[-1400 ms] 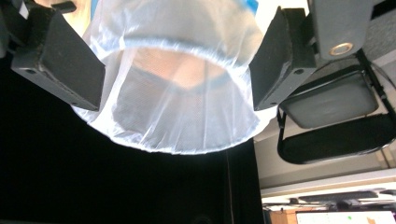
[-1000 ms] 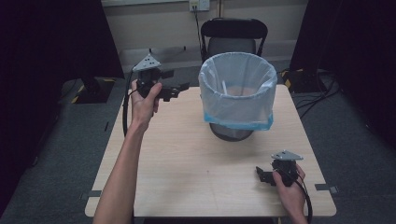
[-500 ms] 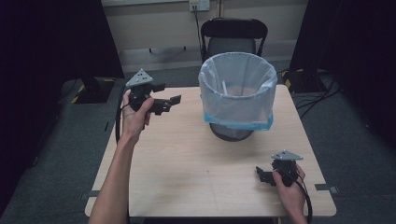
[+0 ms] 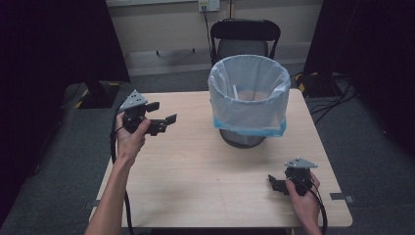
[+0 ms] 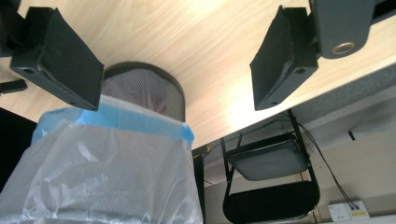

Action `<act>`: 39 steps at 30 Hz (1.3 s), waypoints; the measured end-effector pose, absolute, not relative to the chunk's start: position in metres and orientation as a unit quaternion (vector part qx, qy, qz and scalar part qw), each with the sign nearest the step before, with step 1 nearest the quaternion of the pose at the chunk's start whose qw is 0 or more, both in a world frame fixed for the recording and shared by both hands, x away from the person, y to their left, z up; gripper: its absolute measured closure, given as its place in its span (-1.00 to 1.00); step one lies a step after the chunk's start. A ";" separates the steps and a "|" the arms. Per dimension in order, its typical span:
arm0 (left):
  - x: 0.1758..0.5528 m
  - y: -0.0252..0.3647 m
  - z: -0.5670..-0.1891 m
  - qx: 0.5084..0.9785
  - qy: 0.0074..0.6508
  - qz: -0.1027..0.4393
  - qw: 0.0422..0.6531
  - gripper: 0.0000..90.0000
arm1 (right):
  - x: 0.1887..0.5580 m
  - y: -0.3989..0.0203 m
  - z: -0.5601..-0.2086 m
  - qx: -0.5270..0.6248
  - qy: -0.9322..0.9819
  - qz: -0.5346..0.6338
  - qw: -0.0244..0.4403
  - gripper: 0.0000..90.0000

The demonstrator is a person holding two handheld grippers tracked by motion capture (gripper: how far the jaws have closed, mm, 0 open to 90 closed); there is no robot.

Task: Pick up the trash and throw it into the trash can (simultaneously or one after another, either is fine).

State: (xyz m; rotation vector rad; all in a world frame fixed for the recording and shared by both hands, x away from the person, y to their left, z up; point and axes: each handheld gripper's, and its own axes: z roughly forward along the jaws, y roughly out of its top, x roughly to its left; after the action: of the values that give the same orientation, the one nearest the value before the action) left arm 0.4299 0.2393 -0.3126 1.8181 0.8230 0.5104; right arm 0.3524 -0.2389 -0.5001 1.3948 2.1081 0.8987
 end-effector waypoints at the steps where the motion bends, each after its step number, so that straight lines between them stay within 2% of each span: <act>1: 0.428 0.242 -0.314 0.756 0.344 0.212 0.516 -0.62 | 0.352 -0.239 -0.500 0.506 0.765 0.326 0.227 -0.80; 15: 0.399 0.262 -0.345 0.773 0.364 0.232 0.466 -0.62 | 0.352 -0.239 -0.500 0.506 0.765 0.326 0.227 -0.80; 36: 0.370 0.275 -0.425 0.792 0.418 0.204 0.396 -0.61 | 0.352 -0.239 -0.500 0.506 0.765 0.326 0.227 -0.80; 39: 0.367 0.278 -0.439 0.792 0.432 0.185 0.391 -0.60 | 0.352 -0.239 -0.500 0.507 0.765 0.326 0.227 -0.80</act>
State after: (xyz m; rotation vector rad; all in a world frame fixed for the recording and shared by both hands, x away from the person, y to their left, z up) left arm 0.3674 0.2776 -0.4395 2.0109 1.0972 0.4701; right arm 0.3524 -0.2388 -0.5001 1.3957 2.1077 0.8987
